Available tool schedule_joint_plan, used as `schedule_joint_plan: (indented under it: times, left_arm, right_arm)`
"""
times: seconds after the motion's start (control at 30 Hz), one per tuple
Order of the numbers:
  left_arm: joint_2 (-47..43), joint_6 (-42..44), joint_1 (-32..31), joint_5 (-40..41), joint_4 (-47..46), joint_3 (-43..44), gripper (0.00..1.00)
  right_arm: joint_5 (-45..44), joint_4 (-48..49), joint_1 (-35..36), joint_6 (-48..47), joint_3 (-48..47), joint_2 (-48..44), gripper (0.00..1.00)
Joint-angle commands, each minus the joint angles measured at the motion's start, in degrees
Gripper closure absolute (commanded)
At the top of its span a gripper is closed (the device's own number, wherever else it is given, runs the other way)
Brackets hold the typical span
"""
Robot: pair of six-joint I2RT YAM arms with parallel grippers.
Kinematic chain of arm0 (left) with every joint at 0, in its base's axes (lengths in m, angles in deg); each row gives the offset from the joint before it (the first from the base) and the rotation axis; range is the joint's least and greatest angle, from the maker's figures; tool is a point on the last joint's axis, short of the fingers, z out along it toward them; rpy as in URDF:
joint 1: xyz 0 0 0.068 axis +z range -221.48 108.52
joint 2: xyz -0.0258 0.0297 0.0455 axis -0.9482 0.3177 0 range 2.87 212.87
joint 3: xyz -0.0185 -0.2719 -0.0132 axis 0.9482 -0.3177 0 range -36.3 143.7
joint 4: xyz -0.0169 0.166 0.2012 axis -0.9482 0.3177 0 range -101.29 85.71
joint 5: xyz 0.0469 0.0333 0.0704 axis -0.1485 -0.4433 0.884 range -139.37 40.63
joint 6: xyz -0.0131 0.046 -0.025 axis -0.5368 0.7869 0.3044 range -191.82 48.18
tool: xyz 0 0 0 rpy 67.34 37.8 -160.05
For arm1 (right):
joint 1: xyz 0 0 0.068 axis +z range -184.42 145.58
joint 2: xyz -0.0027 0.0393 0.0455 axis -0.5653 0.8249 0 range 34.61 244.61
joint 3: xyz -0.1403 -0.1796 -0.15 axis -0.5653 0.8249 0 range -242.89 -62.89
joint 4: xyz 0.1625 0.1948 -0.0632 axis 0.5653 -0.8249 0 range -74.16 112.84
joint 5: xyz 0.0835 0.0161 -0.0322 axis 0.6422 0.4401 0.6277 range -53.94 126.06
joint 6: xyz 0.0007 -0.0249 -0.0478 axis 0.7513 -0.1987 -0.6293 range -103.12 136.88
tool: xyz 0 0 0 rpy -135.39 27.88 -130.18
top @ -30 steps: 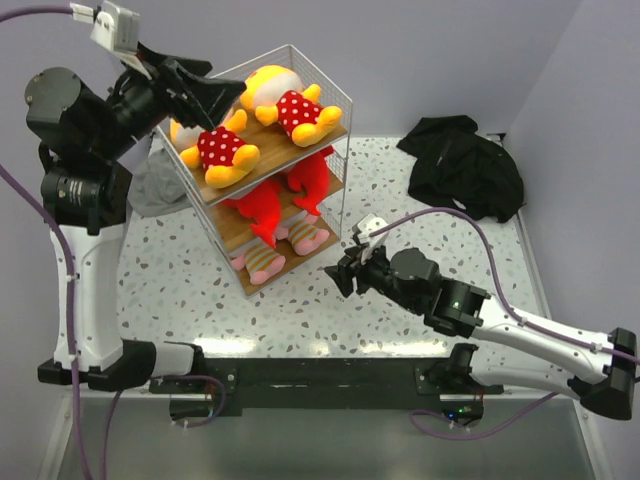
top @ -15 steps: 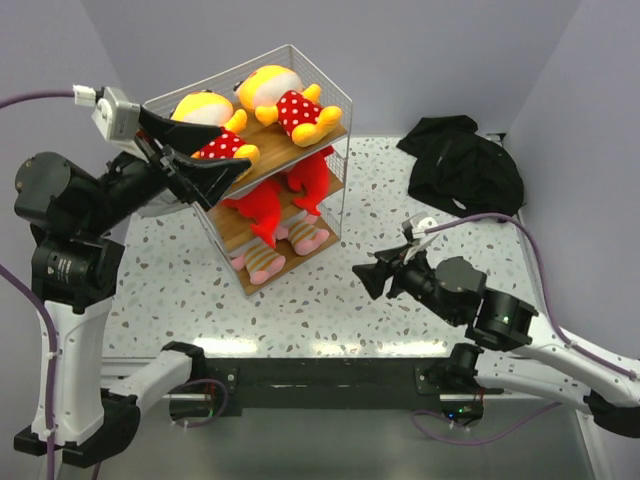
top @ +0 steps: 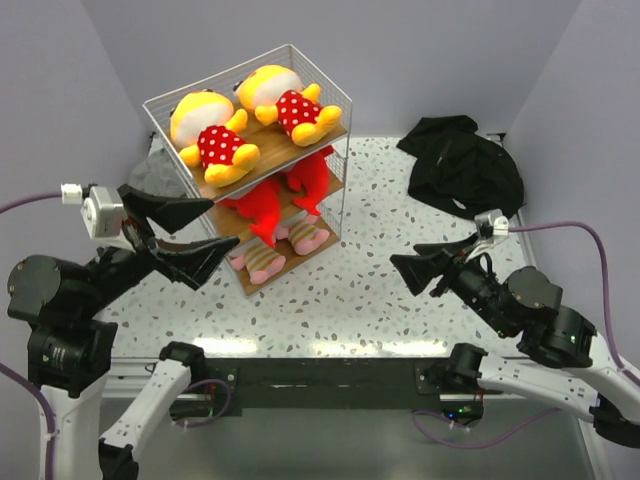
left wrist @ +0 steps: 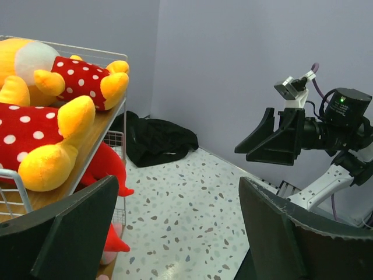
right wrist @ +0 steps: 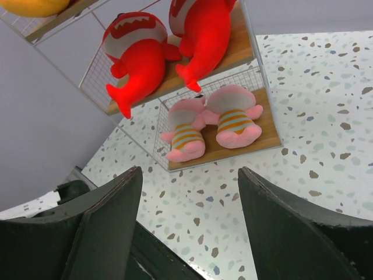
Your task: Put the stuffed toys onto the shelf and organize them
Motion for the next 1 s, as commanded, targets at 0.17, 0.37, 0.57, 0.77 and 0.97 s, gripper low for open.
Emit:
schedule_joint_plan:
  times: [0.17, 0.37, 0.57, 0.77, 0.97]
  left_arm:
    - [-5.06, 1.90, 0.01, 4.59, 7.93, -5.00, 0.10]
    - [-12.78, 2.25, -0.07, 6.70, 10.84, -13.42, 0.08]
    - [-18.24, -1.26, 0.01, 6.79, 7.68, -23.62, 0.06]
    - [-20.98, -2.14, 0.01, 8.46, 6.53, -27.94, 0.00]
    - [-21.42, -2.06, 0.01, 9.07, 7.06, -29.61, 0.00]
  right_arm:
    - [-2.28, -7.38, -0.03, 2.99, -4.56, 2.25, 0.15]
    - [-3.15, -9.84, -0.11, 6.68, -5.00, 1.99, 0.01]
    - [-2.19, -10.29, -0.03, 9.32, -3.07, -0.12, 0.01]
    - [-3.42, -11.95, -0.03, 9.50, -2.37, -1.26, 0.02]
    - [-4.04, -11.43, -0.11, 9.94, -1.31, -2.93, 0.01]
